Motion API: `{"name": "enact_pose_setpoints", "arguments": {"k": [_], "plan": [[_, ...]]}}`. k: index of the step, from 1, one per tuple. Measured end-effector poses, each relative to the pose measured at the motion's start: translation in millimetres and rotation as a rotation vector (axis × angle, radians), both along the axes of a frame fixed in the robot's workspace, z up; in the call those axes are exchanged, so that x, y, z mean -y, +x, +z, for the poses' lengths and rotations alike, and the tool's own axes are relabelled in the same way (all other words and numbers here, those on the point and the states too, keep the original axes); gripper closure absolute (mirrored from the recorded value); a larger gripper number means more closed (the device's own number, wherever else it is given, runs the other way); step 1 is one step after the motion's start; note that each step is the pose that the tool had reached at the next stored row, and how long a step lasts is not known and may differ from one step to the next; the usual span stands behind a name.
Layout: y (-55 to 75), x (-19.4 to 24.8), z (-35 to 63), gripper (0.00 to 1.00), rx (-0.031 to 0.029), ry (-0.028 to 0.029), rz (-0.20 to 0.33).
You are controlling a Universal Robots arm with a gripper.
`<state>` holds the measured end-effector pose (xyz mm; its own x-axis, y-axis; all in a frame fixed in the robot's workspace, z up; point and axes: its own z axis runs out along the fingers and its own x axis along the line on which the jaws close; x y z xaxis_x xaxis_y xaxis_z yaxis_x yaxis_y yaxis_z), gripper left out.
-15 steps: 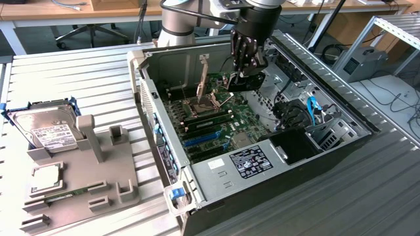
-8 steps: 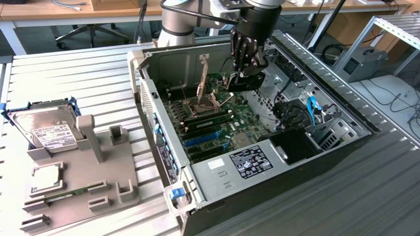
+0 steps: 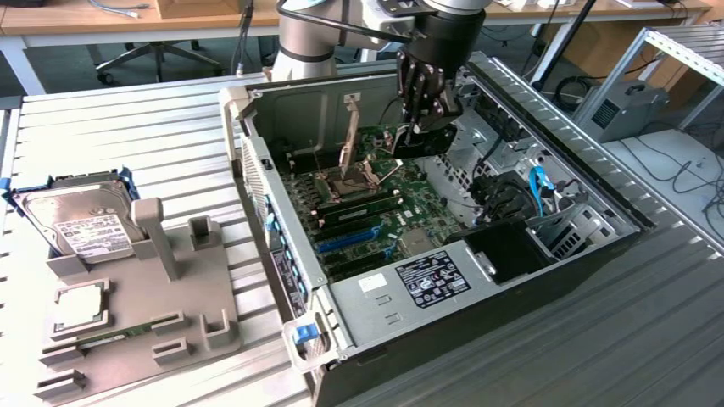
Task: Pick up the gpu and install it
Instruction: 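Insert the gpu into the slot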
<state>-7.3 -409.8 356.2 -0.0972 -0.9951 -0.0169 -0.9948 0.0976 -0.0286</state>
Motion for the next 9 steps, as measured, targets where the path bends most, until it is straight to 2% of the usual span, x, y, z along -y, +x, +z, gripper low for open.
{"name": "enact_pose_setpoints", "arguments": {"k": [9], "plan": [[0.0, 0.0, 0.0, 0.74, 0.0000, 0.0000, 0.010]]}}
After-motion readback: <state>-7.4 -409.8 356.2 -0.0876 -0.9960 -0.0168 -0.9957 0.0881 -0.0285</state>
